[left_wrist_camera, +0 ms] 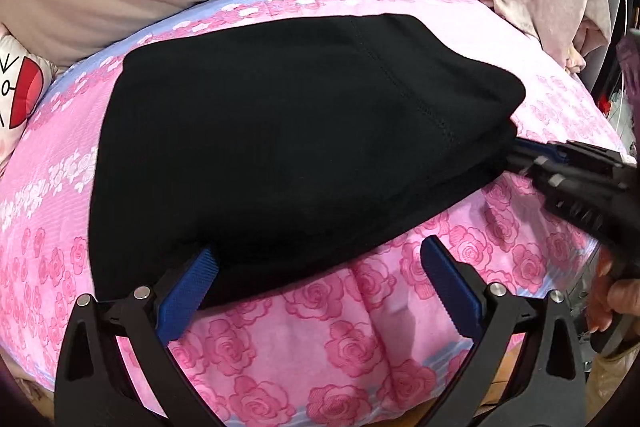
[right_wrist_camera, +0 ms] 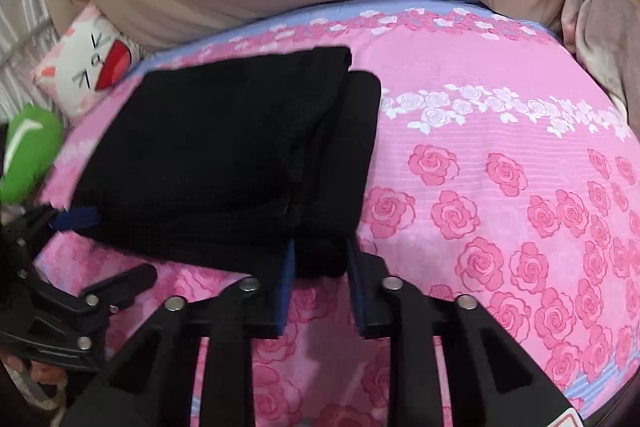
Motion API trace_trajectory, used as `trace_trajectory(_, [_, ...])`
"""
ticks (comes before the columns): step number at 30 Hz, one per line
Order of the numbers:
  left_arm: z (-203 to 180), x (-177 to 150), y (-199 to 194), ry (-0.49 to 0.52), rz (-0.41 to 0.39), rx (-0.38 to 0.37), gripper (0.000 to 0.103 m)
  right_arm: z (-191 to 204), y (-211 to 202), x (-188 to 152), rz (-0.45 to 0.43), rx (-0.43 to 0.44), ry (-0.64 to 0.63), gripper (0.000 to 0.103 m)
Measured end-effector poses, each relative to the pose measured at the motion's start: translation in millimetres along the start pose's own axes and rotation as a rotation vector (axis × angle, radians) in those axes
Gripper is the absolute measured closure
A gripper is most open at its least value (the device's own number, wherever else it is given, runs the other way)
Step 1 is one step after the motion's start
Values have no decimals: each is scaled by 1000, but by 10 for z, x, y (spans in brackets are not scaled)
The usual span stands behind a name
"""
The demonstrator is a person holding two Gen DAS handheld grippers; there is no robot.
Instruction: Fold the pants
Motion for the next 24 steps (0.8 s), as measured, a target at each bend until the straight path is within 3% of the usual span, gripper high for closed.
trace_trajectory(2, [105,-29,6,-15,7,11,5,-53,-103,18,-21,12,17,89])
trace_trajectory(5, [177,-73,111,-32,32,21,5,-212,61,-124,37,30,40,86])
trace_trajectory(8, [192,-54,-89,-42,-6,-38,5,-232,-115,-88,46,59,98,52])
trace_trajectory(9, [218,-45,-187,-53,-26,-73,5,-207,-199,-42,27,96,113,33])
trace_trajectory(12, [497,-43,-460,-137,-78,-134,5,-81,-402,132,-10,264,164,19])
trace_trajectory(15, [1002,-93,-508,-281,-93,-146,5,-32,-345,272,4,323,199,17])
trace_trajectory(18, [1487,-284,-242,-441,-28,-141,5,-55,-112,336,64,271,201,17])
trace_trajectory(20, [1594,-399,-25,-533,33,-211,5,-135,92,297,126,245,232,17])
trace_trajectory(23, [1627,-386,-26,-551,6,-289,5,-194,283,191,215,350,348,17])
trace_trajectory(24, [1593,-351,-34,-547,1,-339,5,-214,263,196,202,384,369,17])
Point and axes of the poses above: each gripper's, at about its wrist camera, not at the fingertips, and y roughly the way its jaws point, z to its left, x to its top, the point moved 9 cm from there along y, roughly the way its jaws point, and after that the axes turned 8 degrees about y, right-handed, at the moved point
